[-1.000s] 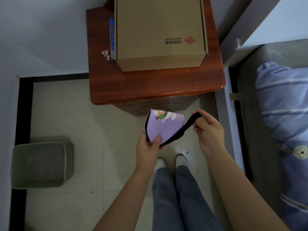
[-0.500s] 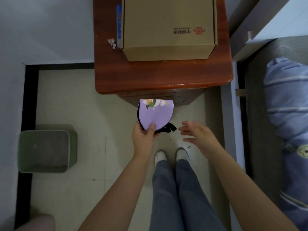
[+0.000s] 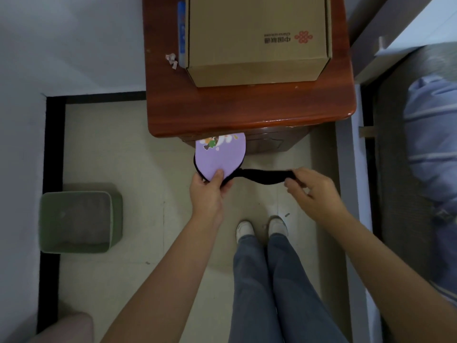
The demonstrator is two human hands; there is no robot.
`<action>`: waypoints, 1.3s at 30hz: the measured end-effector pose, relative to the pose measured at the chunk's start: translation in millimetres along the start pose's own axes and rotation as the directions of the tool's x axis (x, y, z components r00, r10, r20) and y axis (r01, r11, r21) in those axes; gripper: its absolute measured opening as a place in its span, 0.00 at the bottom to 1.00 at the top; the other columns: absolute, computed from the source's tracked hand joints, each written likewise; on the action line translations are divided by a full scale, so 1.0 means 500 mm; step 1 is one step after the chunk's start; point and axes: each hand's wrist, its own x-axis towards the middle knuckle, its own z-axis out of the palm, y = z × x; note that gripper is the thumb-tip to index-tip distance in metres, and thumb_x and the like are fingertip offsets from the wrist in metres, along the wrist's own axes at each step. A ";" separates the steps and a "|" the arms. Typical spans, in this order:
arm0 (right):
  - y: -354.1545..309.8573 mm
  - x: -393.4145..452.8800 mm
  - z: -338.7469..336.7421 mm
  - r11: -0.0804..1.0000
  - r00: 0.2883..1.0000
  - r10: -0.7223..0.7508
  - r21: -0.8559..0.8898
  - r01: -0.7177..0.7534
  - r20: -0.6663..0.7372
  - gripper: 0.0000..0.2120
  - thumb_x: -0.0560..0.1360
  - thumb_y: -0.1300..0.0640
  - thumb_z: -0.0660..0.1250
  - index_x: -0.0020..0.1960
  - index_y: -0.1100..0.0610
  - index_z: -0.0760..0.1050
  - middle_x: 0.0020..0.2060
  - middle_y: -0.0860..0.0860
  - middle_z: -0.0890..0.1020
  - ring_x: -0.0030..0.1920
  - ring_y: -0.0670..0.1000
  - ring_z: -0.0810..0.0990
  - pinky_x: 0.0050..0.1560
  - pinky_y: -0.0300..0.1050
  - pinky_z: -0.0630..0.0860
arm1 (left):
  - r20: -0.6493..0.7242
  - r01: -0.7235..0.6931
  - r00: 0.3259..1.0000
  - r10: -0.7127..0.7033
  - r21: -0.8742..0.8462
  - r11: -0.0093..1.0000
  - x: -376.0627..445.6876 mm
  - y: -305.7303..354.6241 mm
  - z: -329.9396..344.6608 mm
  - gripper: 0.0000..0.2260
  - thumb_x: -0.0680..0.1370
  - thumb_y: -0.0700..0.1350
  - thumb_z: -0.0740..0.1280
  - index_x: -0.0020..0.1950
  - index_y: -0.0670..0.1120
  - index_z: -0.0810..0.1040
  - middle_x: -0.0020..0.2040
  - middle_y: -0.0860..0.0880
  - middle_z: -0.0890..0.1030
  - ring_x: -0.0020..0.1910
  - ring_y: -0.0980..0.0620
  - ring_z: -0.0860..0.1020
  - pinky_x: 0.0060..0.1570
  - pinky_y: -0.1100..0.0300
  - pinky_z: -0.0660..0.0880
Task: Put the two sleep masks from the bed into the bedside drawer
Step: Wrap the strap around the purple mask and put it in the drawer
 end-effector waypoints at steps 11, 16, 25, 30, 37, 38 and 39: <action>-0.011 -0.017 0.070 0.984 0.999 0.040 -0.175 -0.042 -0.015 0.18 0.66 0.61 0.72 0.54 0.65 0.75 0.48 0.63 0.79 0.49 0.61 0.77 0.49 0.51 0.75 | 0.088 0.107 0.991 -0.099 -0.089 0.990 -0.057 -0.010 0.038 0.11 0.78 0.31 0.58 0.54 0.45 0.71 0.44 0.51 0.78 0.32 0.57 0.83 0.29 0.71 0.79; -0.022 -0.011 0.074 0.993 0.987 0.110 0.063 -0.103 -0.116 0.13 0.67 0.64 0.71 0.50 0.64 0.78 0.43 0.62 0.79 0.41 0.52 0.74 0.40 0.34 0.66 | 0.073 0.095 0.993 -0.091 -0.063 0.993 -0.064 -0.011 0.038 0.11 0.77 0.31 0.58 0.55 0.43 0.70 0.45 0.50 0.78 0.40 0.53 0.79 0.30 0.70 0.80; -0.016 -0.013 0.056 0.962 0.982 0.181 0.201 -0.187 0.048 0.06 0.68 0.69 0.68 0.45 0.68 0.79 0.44 0.64 0.80 0.44 0.50 0.72 0.40 0.28 0.65 | 0.114 -0.073 0.992 0.047 0.240 0.968 -0.061 -0.023 0.019 0.12 0.73 0.31 0.65 0.52 0.45 0.73 0.47 0.49 0.79 0.43 0.55 0.79 0.34 0.72 0.79; 0.000 -0.015 0.013 0.877 0.919 0.309 0.300 -0.375 0.245 0.09 0.70 0.71 0.62 0.36 0.60 0.72 0.31 0.57 0.78 0.31 0.46 0.74 0.34 0.37 0.70 | 0.165 -0.185 0.977 0.138 0.318 0.930 -0.049 -0.007 0.006 0.14 0.73 0.31 0.67 0.52 0.47 0.73 0.45 0.52 0.79 0.42 0.57 0.78 0.33 0.73 0.79; 0.022 -0.027 -0.061 0.017 0.922 0.125 0.929 -0.371 0.366 0.13 0.60 0.67 0.71 0.42 0.57 0.75 0.20 0.48 0.75 0.22 0.46 0.73 0.42 0.38 0.79 | 0.316 -0.283 0.930 0.187 0.293 0.913 -0.044 0.005 -0.012 0.19 0.73 0.28 0.65 0.50 0.54 0.74 0.48 0.54 0.79 0.43 0.62 0.80 0.41 0.72 0.79; 0.021 -0.021 -0.056 -0.168 0.932 0.191 0.946 -0.279 0.309 0.12 0.57 0.65 0.71 0.39 0.57 0.76 0.21 0.48 0.77 0.23 0.45 0.74 0.40 0.37 0.79 | 0.337 -0.296 0.921 0.196 0.278 0.914 -0.048 0.002 -0.011 0.20 0.73 0.28 0.64 0.50 0.54 0.74 0.48 0.55 0.79 0.43 0.64 0.81 0.42 0.71 0.79; 0.017 -0.013 -0.049 -0.254 0.916 0.290 0.945 -0.204 0.276 0.10 0.60 0.68 0.67 0.39 0.57 0.76 0.23 0.49 0.80 0.23 0.45 0.75 0.36 0.35 0.79 | 0.352 -0.308 0.913 0.206 0.265 0.914 -0.051 -0.001 -0.010 0.21 0.73 0.27 0.64 0.51 0.54 0.74 0.49 0.55 0.79 0.43 0.65 0.81 0.43 0.71 0.79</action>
